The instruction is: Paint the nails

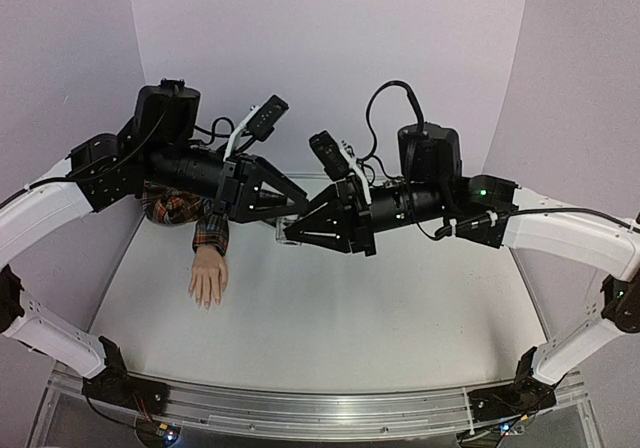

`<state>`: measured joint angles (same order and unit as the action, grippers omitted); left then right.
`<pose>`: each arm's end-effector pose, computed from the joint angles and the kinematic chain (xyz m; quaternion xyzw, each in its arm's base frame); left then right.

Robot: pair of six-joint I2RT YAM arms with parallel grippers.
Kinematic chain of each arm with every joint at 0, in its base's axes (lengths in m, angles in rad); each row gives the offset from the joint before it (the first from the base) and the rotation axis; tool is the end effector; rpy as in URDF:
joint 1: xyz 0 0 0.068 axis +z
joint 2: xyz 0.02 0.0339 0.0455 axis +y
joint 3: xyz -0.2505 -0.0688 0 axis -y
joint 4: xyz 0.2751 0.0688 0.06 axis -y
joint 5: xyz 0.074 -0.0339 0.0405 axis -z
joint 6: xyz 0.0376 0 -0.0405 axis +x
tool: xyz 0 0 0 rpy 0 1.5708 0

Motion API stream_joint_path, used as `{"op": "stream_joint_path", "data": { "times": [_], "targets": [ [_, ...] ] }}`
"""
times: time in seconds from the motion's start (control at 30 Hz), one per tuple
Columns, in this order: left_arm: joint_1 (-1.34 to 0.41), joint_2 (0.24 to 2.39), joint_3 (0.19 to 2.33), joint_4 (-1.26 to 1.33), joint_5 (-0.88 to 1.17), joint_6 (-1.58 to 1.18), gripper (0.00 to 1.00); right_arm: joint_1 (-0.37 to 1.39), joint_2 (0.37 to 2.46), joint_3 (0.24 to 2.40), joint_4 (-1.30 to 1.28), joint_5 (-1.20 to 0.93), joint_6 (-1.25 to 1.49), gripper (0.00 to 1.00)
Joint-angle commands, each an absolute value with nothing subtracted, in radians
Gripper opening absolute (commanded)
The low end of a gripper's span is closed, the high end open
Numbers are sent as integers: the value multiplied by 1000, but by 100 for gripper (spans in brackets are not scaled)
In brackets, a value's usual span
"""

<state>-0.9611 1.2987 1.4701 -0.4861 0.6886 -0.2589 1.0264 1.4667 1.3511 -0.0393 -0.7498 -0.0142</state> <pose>0.1588 -0.2690 0.4289 0.4482 0.6470 -0.5407 0.2969 0.1720 0.3336 0.3749 -0.5581 0.4950 0.5367 0.3944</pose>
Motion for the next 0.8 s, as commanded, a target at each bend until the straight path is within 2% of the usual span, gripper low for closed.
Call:
{"op": "stream_joint_path", "data": {
  "times": [0.0,0.2,0.37,0.47,0.77],
  "targets": [
    [-960,1247,1461,-468,517,-301,59,1032,1404,1332,-51,-476,-39,0],
    [-961,1233,1460,-468,437,-317,56,1035,1405,1335,-62,-413,-31,0],
    [-960,1308,1525,-538,437,-301,49,1035,1430,1372,-100,-407,-39,0],
    [-960,1334,1547,-560,439,-289,41,1036,1436,1382,-113,-397,-45,0],
    [-960,1340,1541,-543,414,-290,32,1044,1464,1430,-174,-375,-74,0]
  ]
}}
